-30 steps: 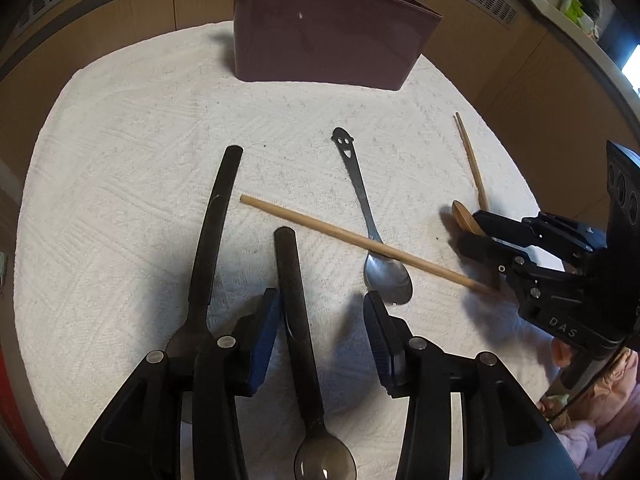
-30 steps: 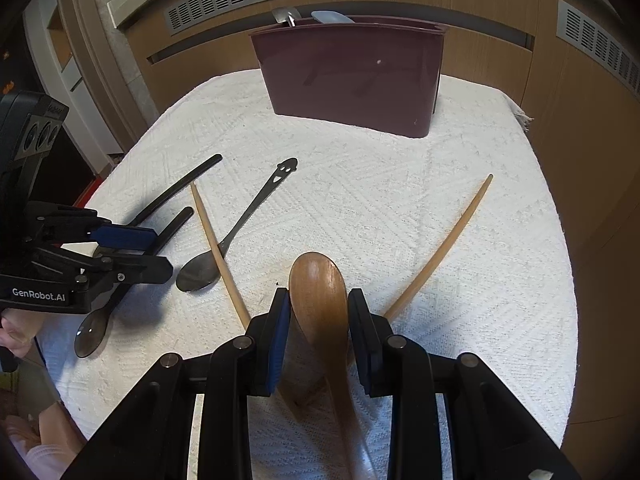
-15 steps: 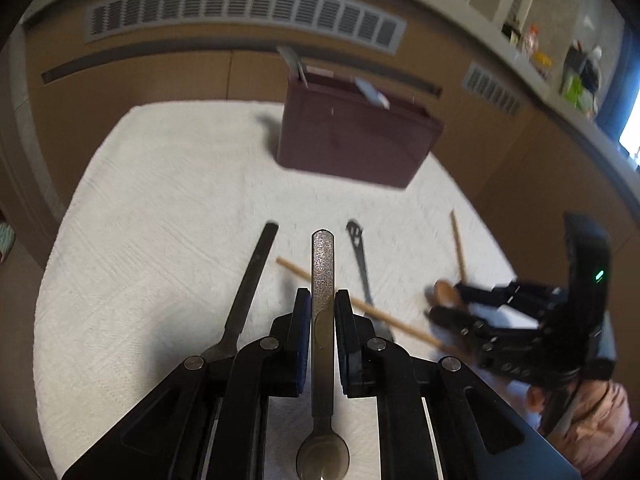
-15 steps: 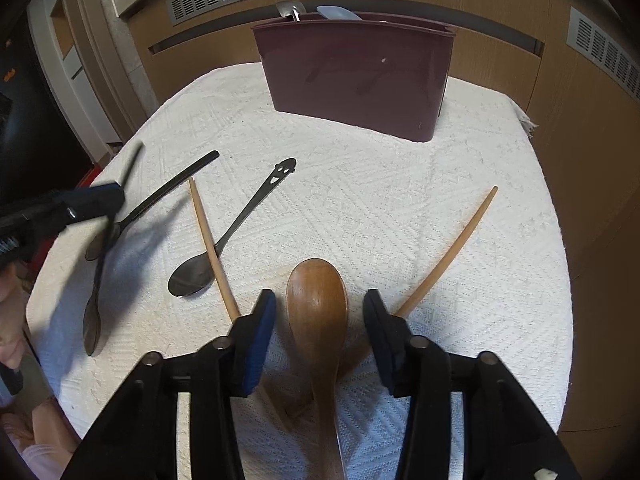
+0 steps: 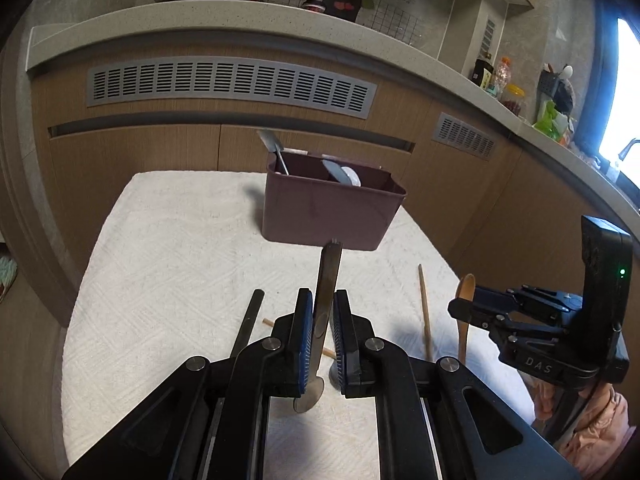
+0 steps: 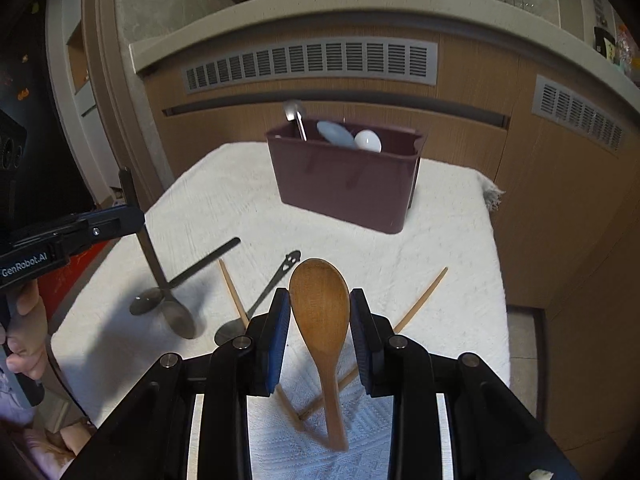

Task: Organize utensils
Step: 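Raise the wooden spoon with the right tool while the left tool raises a dark spoon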

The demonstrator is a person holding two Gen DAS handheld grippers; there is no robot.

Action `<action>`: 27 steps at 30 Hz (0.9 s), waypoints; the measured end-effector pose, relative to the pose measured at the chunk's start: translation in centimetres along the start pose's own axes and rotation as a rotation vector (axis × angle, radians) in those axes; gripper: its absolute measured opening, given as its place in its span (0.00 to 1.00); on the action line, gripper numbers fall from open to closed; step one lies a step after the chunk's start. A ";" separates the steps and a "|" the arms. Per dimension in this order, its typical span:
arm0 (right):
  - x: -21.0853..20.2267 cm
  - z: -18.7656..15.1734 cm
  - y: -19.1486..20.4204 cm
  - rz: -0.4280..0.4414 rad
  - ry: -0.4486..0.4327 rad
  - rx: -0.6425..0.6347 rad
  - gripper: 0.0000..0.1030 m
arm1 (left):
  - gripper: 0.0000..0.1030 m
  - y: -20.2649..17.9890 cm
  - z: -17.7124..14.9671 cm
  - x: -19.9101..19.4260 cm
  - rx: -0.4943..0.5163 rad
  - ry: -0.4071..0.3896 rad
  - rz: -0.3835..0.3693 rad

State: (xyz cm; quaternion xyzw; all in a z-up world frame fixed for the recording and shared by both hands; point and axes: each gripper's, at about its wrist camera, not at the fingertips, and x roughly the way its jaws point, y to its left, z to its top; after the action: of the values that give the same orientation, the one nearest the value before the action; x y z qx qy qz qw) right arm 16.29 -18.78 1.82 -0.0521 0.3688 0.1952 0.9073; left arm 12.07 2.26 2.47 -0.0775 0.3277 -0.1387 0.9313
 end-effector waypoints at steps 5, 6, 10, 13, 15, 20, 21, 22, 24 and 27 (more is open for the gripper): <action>-0.3 0.3 0.2 -0.003 -0.010 -0.007 0.27 | 0.10 -0.7 0.4 -0.5 0.020 -0.015 0.002; -0.2 0.3 0.3 -0.003 -0.007 -0.008 0.27 | 0.10 -0.8 0.5 -0.4 0.025 -0.014 0.003; 0.2 0.1 0.3 -0.007 0.003 -0.009 0.27 | 0.10 -0.2 0.7 0.8 0.019 0.025 0.044; 0.2 -0.1 0.1 -0.004 0.007 -0.006 0.27 | 0.12 1.1 0.3 2.7 0.001 0.106 0.076; 0.3 -0.2 0.0 -0.006 0.008 -0.002 0.27 | 0.12 1.9 -0.1 4.6 -0.022 0.190 0.069; 0.7 -0.3 0.0 0.001 0.001 0.001 0.27 | 0.15 2.8 -0.7 9.7 -0.104 0.382 0.019; 0.7 -0.4 0.0 0.002 0.000 -0.001 0.27 | 0.16 2.8 -0.5 10.7 -0.115 0.415 0.017; 0.8 -0.4 0.0 0.004 0.000 -0.001 0.27 | 0.22 2.8 -0.3 11.7 -0.130 0.446 0.016; 0.8 -0.5 -0.1 0.008 -0.001 0.001 0.27 | 0.31 2.6 0.4 13.5 -0.150 0.488 0.042; 0.8 -0.7 -0.3 0.015 -0.003 0.008 0.27 | 0.34 2.1 1.3 16.0 -0.119 0.540 0.129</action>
State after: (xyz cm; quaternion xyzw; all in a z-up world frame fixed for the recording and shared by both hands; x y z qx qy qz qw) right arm 16.47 -18.93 0.80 -0.0454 0.3685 0.2004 0.9066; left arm 25.30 -0.64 -6.40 -0.0712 0.5755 -0.0754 0.8112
